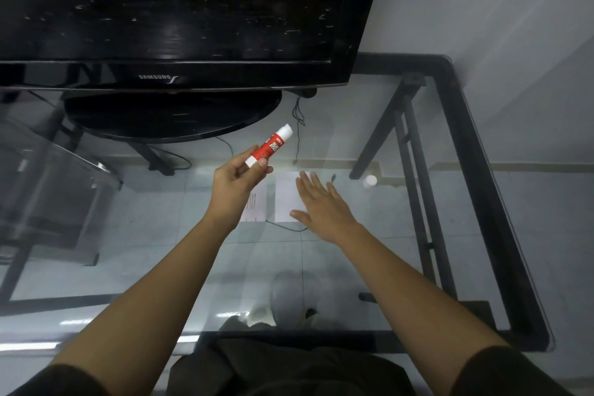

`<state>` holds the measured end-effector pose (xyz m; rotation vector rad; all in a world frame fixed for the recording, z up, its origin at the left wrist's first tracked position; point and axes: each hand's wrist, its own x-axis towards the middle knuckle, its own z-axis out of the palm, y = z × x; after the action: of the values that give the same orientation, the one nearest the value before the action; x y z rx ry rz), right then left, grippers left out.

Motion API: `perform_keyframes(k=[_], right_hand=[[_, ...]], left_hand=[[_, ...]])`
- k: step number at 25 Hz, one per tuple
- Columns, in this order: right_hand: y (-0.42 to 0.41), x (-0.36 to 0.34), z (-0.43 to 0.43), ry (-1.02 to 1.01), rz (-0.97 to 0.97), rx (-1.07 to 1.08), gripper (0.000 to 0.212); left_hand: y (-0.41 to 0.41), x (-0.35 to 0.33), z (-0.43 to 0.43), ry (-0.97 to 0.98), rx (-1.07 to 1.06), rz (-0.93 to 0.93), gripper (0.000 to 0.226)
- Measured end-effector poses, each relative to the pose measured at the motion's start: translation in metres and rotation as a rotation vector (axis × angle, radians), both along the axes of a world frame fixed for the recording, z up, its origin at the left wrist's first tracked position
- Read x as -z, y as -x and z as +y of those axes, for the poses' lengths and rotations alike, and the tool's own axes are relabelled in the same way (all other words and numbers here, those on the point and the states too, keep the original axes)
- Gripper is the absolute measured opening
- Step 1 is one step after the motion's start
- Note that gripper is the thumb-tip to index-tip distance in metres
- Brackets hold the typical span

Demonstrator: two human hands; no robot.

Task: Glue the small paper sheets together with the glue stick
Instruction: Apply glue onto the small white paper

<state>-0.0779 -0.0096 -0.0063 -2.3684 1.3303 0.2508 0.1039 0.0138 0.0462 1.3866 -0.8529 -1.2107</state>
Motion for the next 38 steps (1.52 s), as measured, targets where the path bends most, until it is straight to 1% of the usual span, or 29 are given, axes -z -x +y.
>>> perform_keyframes(k=[3, 7, 8, 9, 12, 13, 15, 16, 17, 18, 19, 20, 21, 22, 23, 25, 28, 31, 34, 36, 38], right_hand=[[0.009, 0.012, 0.011, 0.018, 0.061, -0.030, 0.067], [0.035, 0.022, 0.035, 0.034, 0.043, -0.037, 0.063], [0.041, 0.024, 0.041, 0.034, 0.040, -0.035, 0.062], [0.048, 0.024, 0.045, 0.031, 0.033, -0.026, 0.061], [0.059, 0.023, 0.051, 0.009, -0.035, 0.022, 0.059], [0.060, 0.023, 0.051, -0.004, -0.065, 0.040, 0.059], [0.060, 0.023, 0.052, -0.036, -0.138, 0.085, 0.060], [0.060, 0.024, 0.053, -0.046, -0.169, 0.107, 0.061], [0.059, 0.025, 0.053, -0.048, -0.191, 0.125, 0.062], [0.059, 0.026, 0.053, -0.045, -0.206, 0.140, 0.062], [0.059, 0.026, 0.053, -0.039, -0.215, 0.150, 0.064], [0.058, 0.028, 0.053, -0.037, -0.220, 0.161, 0.066], [0.058, 0.030, 0.054, -0.038, -0.222, 0.173, 0.067], [0.056, 0.031, 0.055, -0.040, -0.225, 0.184, 0.068], [0.055, 0.034, 0.054, -0.048, -0.231, 0.197, 0.069], [0.053, 0.039, 0.055, -0.045, -0.242, 0.220, 0.070], [0.055, 0.036, 0.055, -0.017, -0.273, 0.227, 0.070], [0.054, 0.037, 0.055, -0.020, -0.282, 0.238, 0.071], [0.053, 0.035, 0.056, -0.025, -0.284, 0.250, 0.072], [0.054, 0.035, 0.056, -0.038, -0.294, 0.249, 0.072], [0.054, 0.035, 0.056, -0.044, -0.301, 0.243, 0.071]], left_hand=[[-0.006, 0.003, 0.004, -0.008, 0.018, 0.009, 0.045], [-0.004, 0.011, 0.005, -0.051, 0.026, 0.019, 0.025], [-0.002, 0.014, 0.004, -0.071, 0.019, 0.061, 0.023], [-0.001, 0.018, 0.004, -0.091, 0.007, 0.163, 0.021], [0.007, 0.023, 0.009, -0.195, -0.092, 0.710, 0.012], [0.009, 0.026, 0.011, -0.234, -0.136, 0.845, 0.011], [0.017, 0.031, 0.014, -0.292, -0.222, 0.992, 0.010], [0.021, 0.033, 0.015, -0.322, -0.245, 0.994, 0.008], [0.025, 0.034, 0.015, -0.341, -0.234, 0.915, 0.005], [0.027, 0.035, 0.016, -0.336, -0.170, 0.727, 0.005], [0.028, 0.035, 0.019, -0.308, -0.053, 0.436, 0.009], [0.028, 0.037, 0.023, -0.264, 0.101, 0.100, 0.015], [0.026, 0.038, 0.028, -0.193, 0.255, -0.204, 0.019], [0.025, 0.038, 0.032, -0.101, 0.386, -0.434, 0.021], [0.023, 0.039, 0.034, -0.006, 0.479, -0.581, 0.022], [0.020, 0.038, 0.036, 0.138, 0.589, -0.706, 0.023], [0.018, 0.033, 0.036, 0.239, 0.689, -0.766, 0.024], [0.019, 0.037, 0.033, 0.256, 0.781, -0.784, 0.026], [0.019, 0.037, 0.022, 0.261, 0.830, -0.799, 0.025], [0.016, 0.035, 0.009, 0.264, 0.812, -0.821, 0.024], [0.012, 0.033, -0.008, 0.256, 0.749, -0.838, 0.021]])
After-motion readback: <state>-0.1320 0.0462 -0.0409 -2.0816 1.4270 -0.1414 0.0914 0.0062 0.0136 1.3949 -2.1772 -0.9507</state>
